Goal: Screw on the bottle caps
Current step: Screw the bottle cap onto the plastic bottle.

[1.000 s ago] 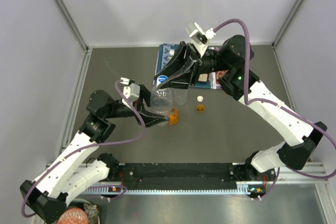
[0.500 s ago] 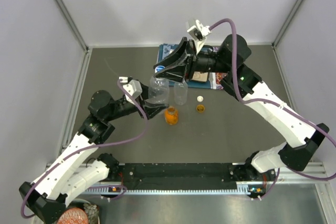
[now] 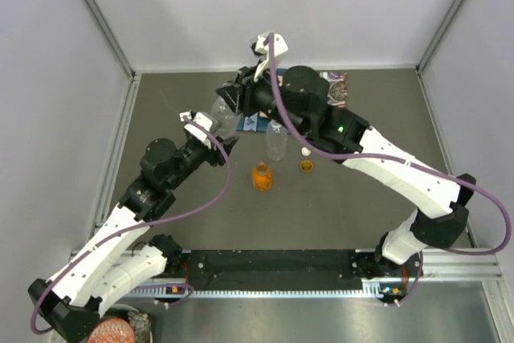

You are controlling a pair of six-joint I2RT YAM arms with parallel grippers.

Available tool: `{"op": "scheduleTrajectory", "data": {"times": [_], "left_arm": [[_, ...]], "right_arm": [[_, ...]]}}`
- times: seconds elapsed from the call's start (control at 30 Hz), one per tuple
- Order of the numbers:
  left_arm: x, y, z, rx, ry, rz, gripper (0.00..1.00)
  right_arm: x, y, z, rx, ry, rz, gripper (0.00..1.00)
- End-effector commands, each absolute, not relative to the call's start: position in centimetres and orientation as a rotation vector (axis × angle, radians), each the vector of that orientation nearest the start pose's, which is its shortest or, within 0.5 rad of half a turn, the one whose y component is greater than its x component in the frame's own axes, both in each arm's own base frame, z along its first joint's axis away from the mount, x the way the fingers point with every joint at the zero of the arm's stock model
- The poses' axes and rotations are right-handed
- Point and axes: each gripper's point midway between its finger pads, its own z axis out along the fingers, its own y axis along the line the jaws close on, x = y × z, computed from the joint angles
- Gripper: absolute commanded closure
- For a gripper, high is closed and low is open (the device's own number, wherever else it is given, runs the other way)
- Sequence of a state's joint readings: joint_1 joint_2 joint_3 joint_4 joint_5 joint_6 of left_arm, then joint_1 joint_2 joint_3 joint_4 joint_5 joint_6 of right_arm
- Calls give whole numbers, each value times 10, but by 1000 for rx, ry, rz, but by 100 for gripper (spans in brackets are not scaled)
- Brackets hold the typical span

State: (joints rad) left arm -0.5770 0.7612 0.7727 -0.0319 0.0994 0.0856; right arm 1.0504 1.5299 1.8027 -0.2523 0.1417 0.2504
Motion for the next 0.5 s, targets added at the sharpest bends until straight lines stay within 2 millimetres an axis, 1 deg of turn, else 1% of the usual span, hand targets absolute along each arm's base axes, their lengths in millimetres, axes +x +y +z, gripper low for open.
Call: {"op": "scheduleTrajectory", "data": {"times": [0.0, 0.03, 0.07, 0.1, 0.2, 0.23, 0.27, 0.3, 0.33, 0.37, 0.4, 0.43, 0.47], "left_arm": [[278, -156, 366, 356, 1391, -374, 100], [278, -156, 366, 357, 1391, -373, 100], [278, -155, 366, 353, 1390, -372, 100], [278, -155, 366, 353, 1390, -372, 100], [276, -159, 366, 364, 1379, -396, 100], [274, -162, 367, 378, 1371, -411, 100], [270, -167, 367, 404, 1359, -438, 100], [266, -174, 365, 437, 1352, -478, 100], [262, -179, 364, 458, 1348, -513, 100], [260, -183, 363, 482, 1339, -533, 100], [251, -194, 363, 547, 1317, -589, 100], [245, -200, 365, 559, 1308, -644, 100], [240, -204, 364, 580, 1299, -676, 100]], "right_arm": [[248, 405, 426, -485, 1696, 636, 100], [248, 407, 426, -480, 1697, 630, 98], [250, 405, 432, -455, 1689, 627, 86], [250, 404, 436, -441, 1684, 633, 83], [247, 401, 458, -404, 1643, 688, 61], [244, 402, 465, -414, 1623, 709, 57], [238, 398, 479, -424, 1592, 756, 55], [235, 397, 490, -424, 1559, 790, 53], [231, 396, 496, -435, 1541, 819, 51], [225, 385, 512, -439, 1503, 874, 49], [221, 381, 524, -436, 1462, 918, 48], [216, 379, 523, -452, 1456, 953, 46], [209, 366, 538, -464, 1407, 1009, 44]]}}
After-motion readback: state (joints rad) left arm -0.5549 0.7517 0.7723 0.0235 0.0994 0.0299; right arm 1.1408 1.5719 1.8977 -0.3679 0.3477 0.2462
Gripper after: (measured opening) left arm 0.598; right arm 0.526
